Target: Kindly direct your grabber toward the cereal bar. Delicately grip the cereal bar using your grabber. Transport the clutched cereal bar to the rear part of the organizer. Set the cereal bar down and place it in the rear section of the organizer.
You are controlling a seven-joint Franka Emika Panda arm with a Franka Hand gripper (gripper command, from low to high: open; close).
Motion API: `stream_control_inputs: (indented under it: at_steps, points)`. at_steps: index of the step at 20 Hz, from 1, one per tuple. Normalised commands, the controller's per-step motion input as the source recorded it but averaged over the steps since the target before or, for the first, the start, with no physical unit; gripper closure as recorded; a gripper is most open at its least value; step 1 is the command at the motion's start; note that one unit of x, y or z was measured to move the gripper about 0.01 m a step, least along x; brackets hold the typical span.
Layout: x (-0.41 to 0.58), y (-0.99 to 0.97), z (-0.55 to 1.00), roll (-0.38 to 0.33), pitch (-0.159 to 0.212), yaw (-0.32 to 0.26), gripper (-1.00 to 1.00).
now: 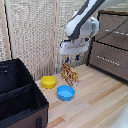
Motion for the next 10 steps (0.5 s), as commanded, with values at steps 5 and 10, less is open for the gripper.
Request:
stream_control_inputs:
  at_steps: [5,10]
  points:
    - [0.235,-0.26,-0.19,0.0,-0.069,0.012,-1.0]
    - [0.155,-0.17,-0.2,0.0,-0.018,-0.081,-1.0]
